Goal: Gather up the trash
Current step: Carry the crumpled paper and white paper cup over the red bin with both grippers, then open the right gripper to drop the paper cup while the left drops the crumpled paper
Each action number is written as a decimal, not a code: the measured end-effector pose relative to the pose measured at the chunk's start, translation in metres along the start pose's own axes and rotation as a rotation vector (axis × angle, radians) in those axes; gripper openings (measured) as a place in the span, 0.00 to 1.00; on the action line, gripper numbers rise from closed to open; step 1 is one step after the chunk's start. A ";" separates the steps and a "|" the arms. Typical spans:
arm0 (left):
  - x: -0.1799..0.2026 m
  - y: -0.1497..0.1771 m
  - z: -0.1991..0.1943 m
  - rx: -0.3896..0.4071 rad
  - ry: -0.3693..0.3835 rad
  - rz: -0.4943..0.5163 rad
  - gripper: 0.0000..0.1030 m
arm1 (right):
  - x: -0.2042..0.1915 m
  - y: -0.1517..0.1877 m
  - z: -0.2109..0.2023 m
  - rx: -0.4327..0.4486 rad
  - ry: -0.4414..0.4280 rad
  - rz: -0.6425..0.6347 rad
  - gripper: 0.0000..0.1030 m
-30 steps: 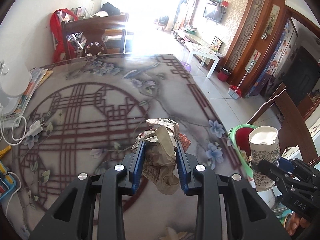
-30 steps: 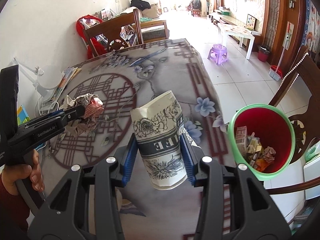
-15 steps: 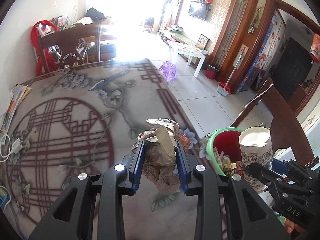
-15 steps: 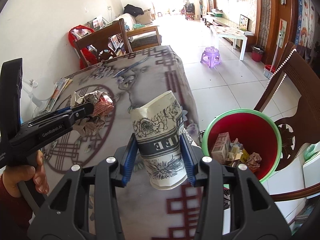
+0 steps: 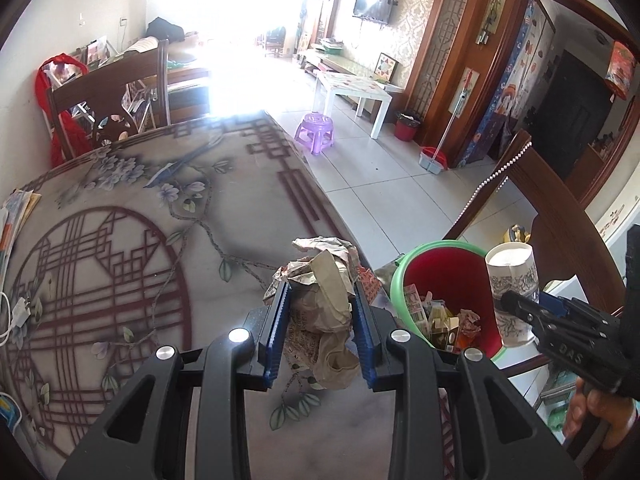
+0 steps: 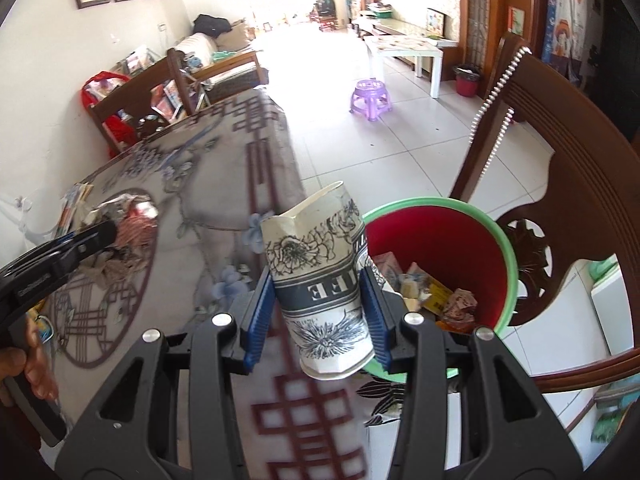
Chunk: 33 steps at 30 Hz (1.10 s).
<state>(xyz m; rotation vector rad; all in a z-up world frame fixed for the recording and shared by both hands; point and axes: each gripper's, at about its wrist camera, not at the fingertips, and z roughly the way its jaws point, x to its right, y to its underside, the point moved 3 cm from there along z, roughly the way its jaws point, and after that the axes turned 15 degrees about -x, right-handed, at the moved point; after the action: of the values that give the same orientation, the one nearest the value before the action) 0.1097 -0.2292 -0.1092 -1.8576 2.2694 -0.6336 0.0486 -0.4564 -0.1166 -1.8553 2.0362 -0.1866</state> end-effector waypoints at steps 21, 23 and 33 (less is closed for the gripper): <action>0.041 -0.024 0.019 -0.016 0.010 0.108 0.27 | 0.078 -0.024 0.034 -0.019 0.114 0.144 0.41; 0.046 -0.028 0.021 -0.021 0.011 0.118 0.27 | 0.079 -0.026 0.038 -0.025 0.116 0.147 0.41; 0.095 -0.041 0.042 -0.049 0.047 0.209 0.27 | 0.092 -0.024 0.035 -0.012 0.101 0.196 0.54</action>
<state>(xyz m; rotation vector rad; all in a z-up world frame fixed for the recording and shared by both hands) 0.1409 -0.3361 -0.1160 -1.6108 2.4866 -0.6005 0.0787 -0.5442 -0.1577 -1.6703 2.2771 -0.2186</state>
